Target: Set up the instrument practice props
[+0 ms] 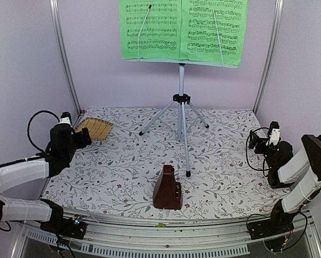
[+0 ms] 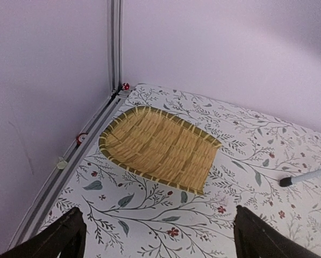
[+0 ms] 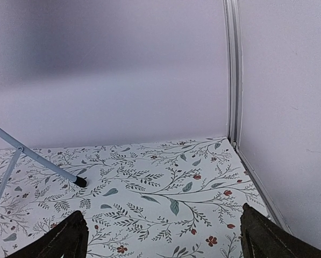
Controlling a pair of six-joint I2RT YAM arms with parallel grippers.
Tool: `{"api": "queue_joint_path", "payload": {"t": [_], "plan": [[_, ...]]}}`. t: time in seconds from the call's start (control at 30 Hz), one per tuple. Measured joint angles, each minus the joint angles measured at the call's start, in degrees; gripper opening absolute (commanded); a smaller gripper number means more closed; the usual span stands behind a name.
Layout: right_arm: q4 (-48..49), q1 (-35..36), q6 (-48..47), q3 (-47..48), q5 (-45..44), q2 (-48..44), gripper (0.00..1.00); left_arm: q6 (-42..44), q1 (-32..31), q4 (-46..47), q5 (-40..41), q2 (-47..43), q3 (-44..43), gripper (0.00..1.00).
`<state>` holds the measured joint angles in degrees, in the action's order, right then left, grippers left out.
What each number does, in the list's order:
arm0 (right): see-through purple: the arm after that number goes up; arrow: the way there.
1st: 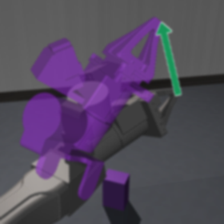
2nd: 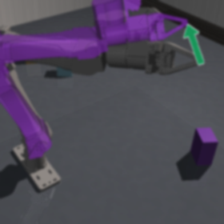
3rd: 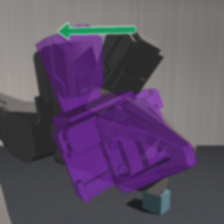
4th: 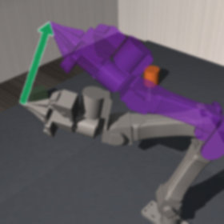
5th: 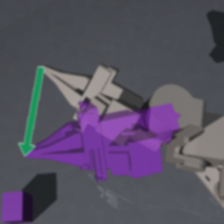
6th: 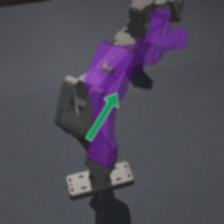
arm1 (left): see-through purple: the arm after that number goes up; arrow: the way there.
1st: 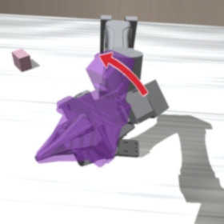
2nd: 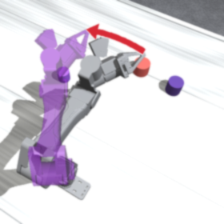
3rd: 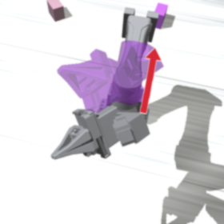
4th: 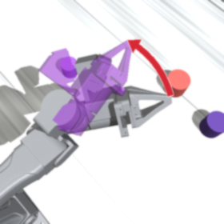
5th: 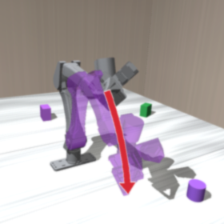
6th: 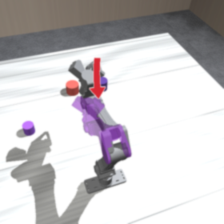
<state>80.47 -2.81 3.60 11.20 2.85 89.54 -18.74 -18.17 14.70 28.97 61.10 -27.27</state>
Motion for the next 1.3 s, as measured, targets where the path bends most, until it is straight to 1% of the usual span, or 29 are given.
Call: {"api": "queue_joint_path", "payload": {"t": [0.1,0.27,0.43,0.5,0.6,0.7,0.77,0.9,0.97,1.13,1.3], "plan": [[-0.07,0.00,0.00,0.00,0.39,0.00,0.99,2.19,1.25,5.73,1.81,2.10,2.32,0.96],[-0.26,0.00,0.00,0.02,0.57,0.00,0.99,5.84,4.48,14.03,2.40,5.79,5.01,0.96],[-0.35,0.00,0.00,0.07,0.61,0.00,0.99,10.34,6.69,24.83,4.07,9.73,6.67,0.96],[-0.35,0.00,0.00,0.09,0.63,0.00,0.99,12.13,8.20,32.15,3.78,12.11,9.33,0.96],[-0.37,0.00,0.00,0.11,0.66,0.00,0.99,14.23,10.60,41.13,2.51,15.19,14.73,0.96],[-0.37,0.00,0.00,0.11,0.66,0.00,0.99,16.06,11.82,50.42,-0.24,18.56,18.32,0.96],[-0.37,0.00,0.00,0.11,0.68,0.00,0.99,17.51,12.00,58.77,-2.51,22.73,19.96,0.96],[-0.42,0.00,0.00,0.11,0.68,0.00,0.99,19.76,12.11,67.45,-7.52,27.78,21.09,0.96],[-0.44,0.00,0.00,0.13,0.70,0.00,0.99,20.26,12.24,68.19,-9.07,28.48,20.39,0.96],[-0.50,0.00,0.00,0.15,0.70,0.00,0.99,20.68,13.14,65.00,-11.93,28.28,15.02,0.96],[-0.52,0.00,0.00,0.20,0.70,0.00,0.99,20.65,13.88,63.58,-12.48,28.28,14.38,0.96]]}}
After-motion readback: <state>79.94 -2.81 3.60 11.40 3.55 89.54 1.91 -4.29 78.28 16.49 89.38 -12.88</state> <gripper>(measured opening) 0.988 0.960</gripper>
